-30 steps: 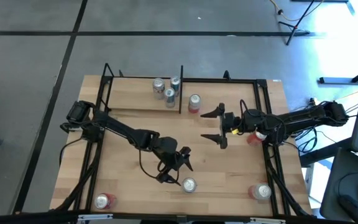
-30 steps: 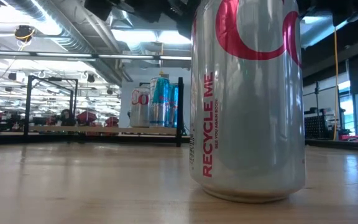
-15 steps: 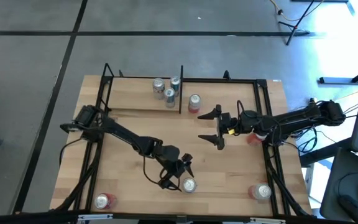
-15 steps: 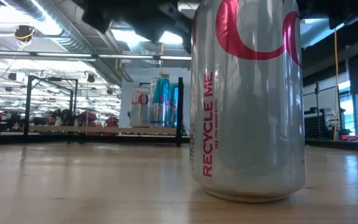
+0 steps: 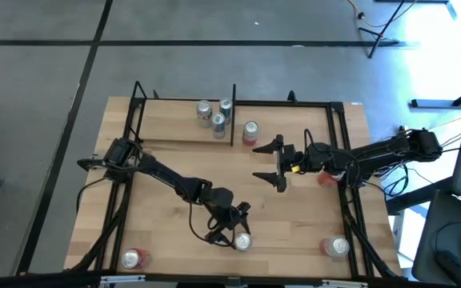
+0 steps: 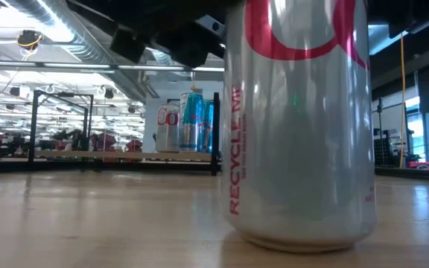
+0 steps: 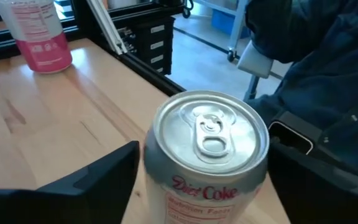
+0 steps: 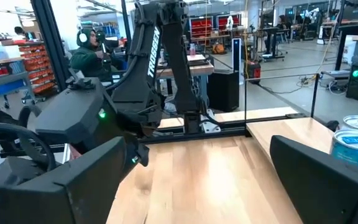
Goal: Place canned beverage on shelf
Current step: Put the red and silver soda can on the shelf aligned with other red and silver soda can
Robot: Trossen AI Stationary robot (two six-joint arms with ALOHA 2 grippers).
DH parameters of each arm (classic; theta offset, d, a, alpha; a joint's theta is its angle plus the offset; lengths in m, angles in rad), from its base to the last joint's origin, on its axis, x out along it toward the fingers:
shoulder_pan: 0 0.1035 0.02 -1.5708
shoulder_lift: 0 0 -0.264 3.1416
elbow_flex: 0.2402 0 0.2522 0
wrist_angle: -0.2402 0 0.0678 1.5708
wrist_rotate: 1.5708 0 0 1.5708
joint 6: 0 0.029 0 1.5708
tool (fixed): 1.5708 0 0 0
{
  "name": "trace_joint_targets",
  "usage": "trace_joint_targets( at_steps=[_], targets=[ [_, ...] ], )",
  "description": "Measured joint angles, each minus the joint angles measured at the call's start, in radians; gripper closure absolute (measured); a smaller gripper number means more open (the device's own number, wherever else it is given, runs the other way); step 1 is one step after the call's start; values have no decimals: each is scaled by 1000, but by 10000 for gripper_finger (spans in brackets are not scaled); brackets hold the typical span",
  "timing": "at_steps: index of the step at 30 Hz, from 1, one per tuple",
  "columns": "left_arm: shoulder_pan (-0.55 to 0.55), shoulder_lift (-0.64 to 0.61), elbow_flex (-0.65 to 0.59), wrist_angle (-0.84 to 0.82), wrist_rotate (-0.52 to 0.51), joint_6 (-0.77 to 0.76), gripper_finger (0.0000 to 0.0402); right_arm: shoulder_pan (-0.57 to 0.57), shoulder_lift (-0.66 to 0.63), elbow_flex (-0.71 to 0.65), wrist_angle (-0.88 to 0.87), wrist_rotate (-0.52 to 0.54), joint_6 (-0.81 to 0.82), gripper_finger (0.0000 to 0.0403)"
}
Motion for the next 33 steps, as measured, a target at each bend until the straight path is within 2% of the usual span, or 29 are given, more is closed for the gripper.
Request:
trace_joint_targets(
  at_steps=[7, 12, 17, 20, 27, 33],
  targets=[
    [3, -11, 0, -25, -6, 5, 169, 0, 0, 0, 0, 10, 0, 17],
    [9, -71, -2, -124, -12, 14, 174, 0, 0, 0, -4, 9, 0, 17],
    [14, -187, -20, -243, -4, 63, 171, 0, 0, 0, -4, 9, -2, 17],
    [37, -288, -97, -255, 4, 72, 170, 0, 0, 0, -4, 9, -2, 17],
    [173, -564, -394, -186, -14, 80, 169, -1, 0, 0, -4, 9, -6, 17],
    [283, -623, -540, -164, 8, 67, 168, -1, 0, 0, -1, 19, -8, 17]
  ],
)
